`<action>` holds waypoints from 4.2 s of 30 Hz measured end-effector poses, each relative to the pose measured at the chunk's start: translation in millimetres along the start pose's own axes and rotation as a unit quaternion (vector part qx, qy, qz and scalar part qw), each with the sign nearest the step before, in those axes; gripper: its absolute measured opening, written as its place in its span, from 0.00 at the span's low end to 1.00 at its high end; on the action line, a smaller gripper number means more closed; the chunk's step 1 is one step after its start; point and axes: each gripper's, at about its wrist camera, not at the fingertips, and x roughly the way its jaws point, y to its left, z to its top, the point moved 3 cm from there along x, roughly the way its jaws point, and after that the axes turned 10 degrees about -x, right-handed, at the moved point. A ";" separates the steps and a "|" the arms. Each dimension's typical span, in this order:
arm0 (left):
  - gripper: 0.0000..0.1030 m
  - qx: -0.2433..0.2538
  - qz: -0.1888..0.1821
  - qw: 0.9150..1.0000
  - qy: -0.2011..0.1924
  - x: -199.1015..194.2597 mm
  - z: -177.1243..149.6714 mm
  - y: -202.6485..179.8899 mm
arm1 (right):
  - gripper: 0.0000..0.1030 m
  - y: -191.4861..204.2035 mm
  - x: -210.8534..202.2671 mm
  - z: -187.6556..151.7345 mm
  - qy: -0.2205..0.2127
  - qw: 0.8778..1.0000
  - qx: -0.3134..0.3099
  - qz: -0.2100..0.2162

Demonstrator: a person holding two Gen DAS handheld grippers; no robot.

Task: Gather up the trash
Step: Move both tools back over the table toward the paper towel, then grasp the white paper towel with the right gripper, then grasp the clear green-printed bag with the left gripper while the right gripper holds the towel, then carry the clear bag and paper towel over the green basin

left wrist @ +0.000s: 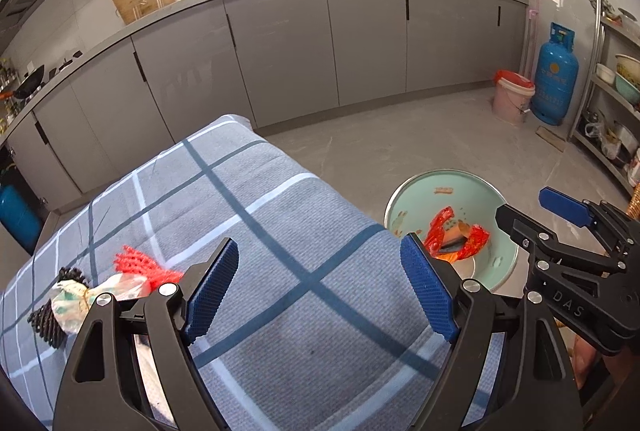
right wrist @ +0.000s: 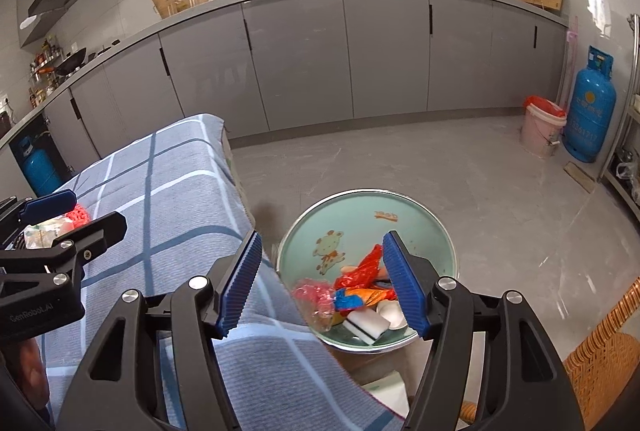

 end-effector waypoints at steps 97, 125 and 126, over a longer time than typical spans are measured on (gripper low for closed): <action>0.06 -0.163 0.099 0.982 0.012 -46.2 -60.4 233.3 | 0.07 206.1 -26.9 -43.4 0.055 0.964 -0.178 0.188; 0.03 -0.073 0.036 0.993 -0.088 -97.9 17.5 121.0 | 0.07 99.5 -72.0 7.0 -0.031 0.989 -0.087 0.112; 0.03 -0.070 0.033 0.993 -0.089 -97.6 19.6 116.5 | 0.07 94.5 -72.7 8.0 -0.034 0.990 -0.083 0.108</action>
